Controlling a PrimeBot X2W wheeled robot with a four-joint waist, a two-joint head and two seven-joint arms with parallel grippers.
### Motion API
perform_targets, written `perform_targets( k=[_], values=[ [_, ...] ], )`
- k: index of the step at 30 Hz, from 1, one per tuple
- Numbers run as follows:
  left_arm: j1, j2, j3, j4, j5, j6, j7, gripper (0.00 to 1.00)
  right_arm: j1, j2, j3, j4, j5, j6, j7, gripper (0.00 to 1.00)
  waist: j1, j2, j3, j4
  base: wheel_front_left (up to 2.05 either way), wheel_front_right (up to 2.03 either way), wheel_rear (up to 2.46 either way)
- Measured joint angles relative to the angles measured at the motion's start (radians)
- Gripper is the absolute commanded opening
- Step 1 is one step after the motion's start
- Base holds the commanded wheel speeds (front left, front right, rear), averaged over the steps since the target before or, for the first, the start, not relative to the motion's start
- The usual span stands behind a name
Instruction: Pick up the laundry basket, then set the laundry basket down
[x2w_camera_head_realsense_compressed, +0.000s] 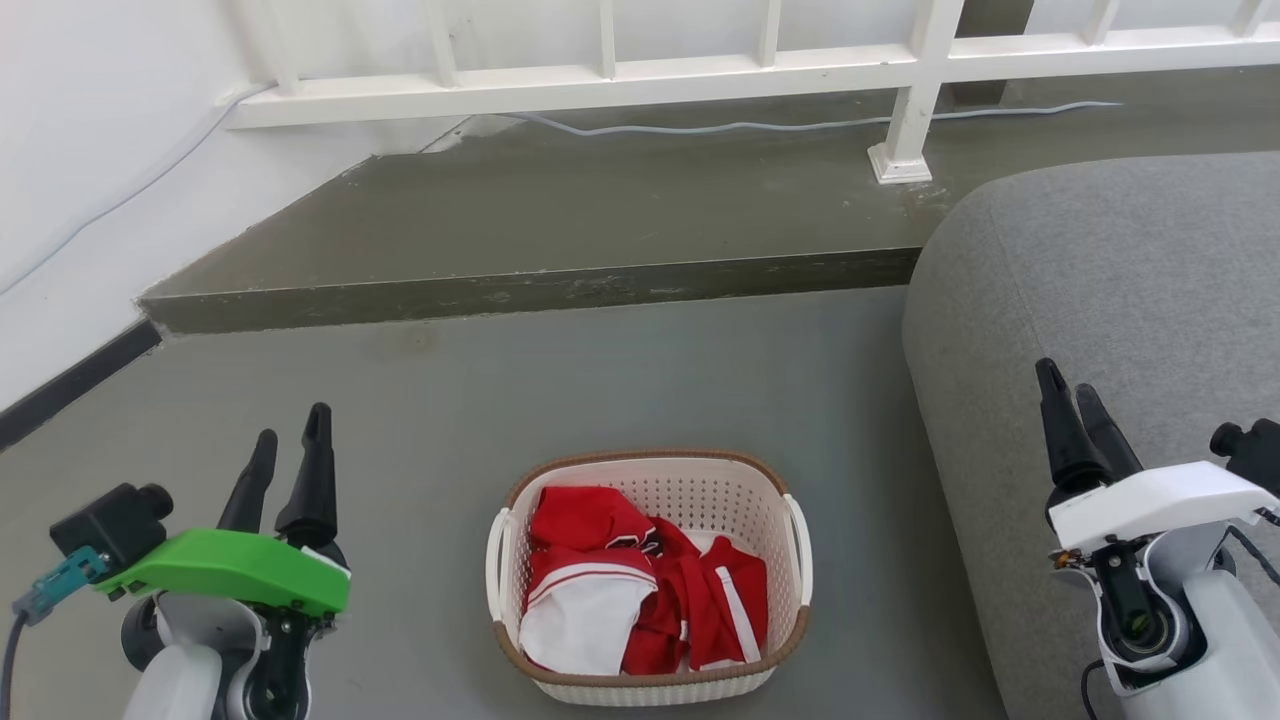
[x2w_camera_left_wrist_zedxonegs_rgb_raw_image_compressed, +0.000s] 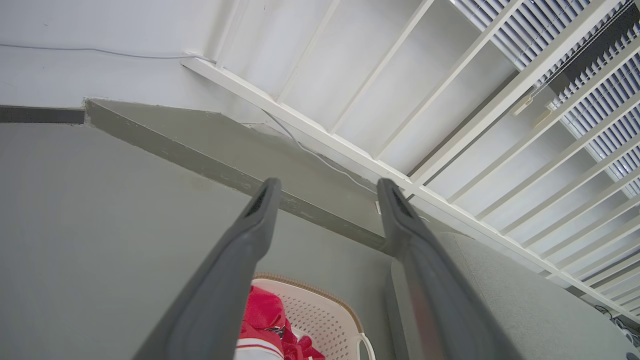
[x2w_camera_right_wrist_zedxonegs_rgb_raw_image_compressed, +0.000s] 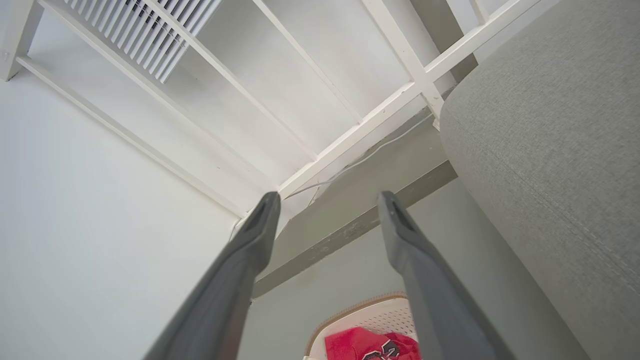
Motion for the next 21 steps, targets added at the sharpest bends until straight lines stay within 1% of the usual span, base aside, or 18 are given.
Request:
perform_targets(
  k=[3, 5, 15, 18, 19, 21],
  values=[
    [0.000, 0.000, -0.008, -0.003, 0.024, 0.006, -0.004, 1.00, 0.000, -0.002, 0.009, 0.000, -0.031, -0.002, -0.010, 1.00, 0.0000, 0.0000, 0.000, 0.000, 0.00, 0.00, 0.00],
    [0.000, 0.003, -0.016, -0.005, 0.058, 0.009, -0.010, 1.00, 0.000, -0.005, 0.021, 0.000, -0.061, -0.016, -0.017, 1.00, 0.0000, 0.0000, -0.001, -0.001, 0.00, 0.00, 0.00],
    [0.000, 0.005, -0.063, -0.005, 0.182, 0.037, -0.049, 1.00, 0.000, -0.019, 0.066, 0.009, -0.188, -0.043, -0.054, 1.00, 0.0000, 0.0000, -0.002, -0.002, 0.00, 0.00, 0.00],
    [0.000, 0.005, -0.075, -0.004, 0.212, 0.047, -0.058, 1.00, 0.000, -0.022, 0.075, 0.013, -0.229, -0.044, -0.063, 1.00, 0.0000, 0.0000, -0.002, -0.003, 0.00, 0.00, 0.00],
    [0.000, 0.006, -0.078, -0.003, 0.228, 0.048, -0.062, 1.00, 0.000, -0.023, 0.078, 0.014, -0.240, -0.052, -0.067, 1.00, 0.0000, 0.0000, -0.002, -0.003, 0.00, 0.00, 0.00],
    [0.000, 0.007, -0.085, -0.003, 0.251, 0.054, -0.064, 1.00, 0.000, -0.026, 0.082, 0.018, -0.265, -0.056, -0.075, 1.00, 0.0000, 0.0000, -0.002, -0.004, 0.00, 0.00, 0.00]
  ],
)
